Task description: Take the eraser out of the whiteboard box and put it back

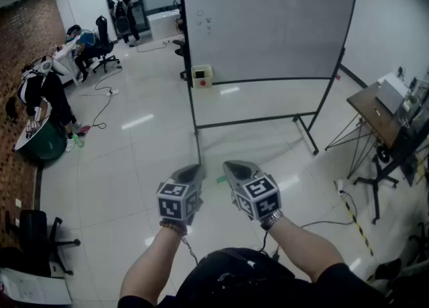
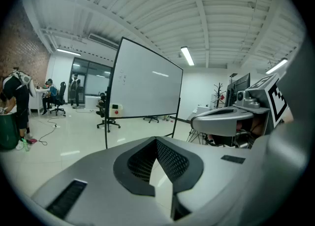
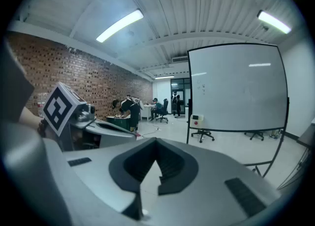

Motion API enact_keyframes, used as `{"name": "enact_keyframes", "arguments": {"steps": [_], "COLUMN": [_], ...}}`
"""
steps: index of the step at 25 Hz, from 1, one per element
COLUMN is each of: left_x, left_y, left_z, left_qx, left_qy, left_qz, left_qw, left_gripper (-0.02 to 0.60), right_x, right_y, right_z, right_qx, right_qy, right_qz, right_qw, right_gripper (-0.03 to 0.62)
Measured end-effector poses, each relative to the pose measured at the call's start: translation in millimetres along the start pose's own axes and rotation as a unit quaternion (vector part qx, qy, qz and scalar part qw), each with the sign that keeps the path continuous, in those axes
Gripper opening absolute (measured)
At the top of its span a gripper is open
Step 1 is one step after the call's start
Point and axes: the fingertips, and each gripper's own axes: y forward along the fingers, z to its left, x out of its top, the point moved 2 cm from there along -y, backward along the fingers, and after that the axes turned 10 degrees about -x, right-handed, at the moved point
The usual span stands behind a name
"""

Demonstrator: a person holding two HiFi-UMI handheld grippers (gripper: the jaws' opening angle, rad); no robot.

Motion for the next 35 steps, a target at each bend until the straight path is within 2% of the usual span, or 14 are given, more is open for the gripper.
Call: {"name": "enact_keyframes", "arguments": {"steps": [17, 25, 35], "left_x": [-2, 6, 27], "left_y": [-3, 28, 91], "left_z": [21, 40, 80], "left_qx": [0.01, 0.011, 0.023], "left_qy": [-0.006, -0.005, -0.009], "left_qz": [-0.003, 0.012, 0.022], "left_qw": [0.9999, 0.9999, 0.9994], "left_gripper": [0.0, 0.0, 0.0], "right_x": [5, 5, 9], "right_y": [20, 52, 112], "right_z": [10, -15, -66], "right_qx": [0.014, 0.017, 0.027], "right_qy": [-0.009, 0.005, 0.02], "right_qz": [0.003, 0.004, 0.011], "right_qw": [1.0, 1.0, 0.999], "right_gripper": [0.023, 0.023, 0.023]}}
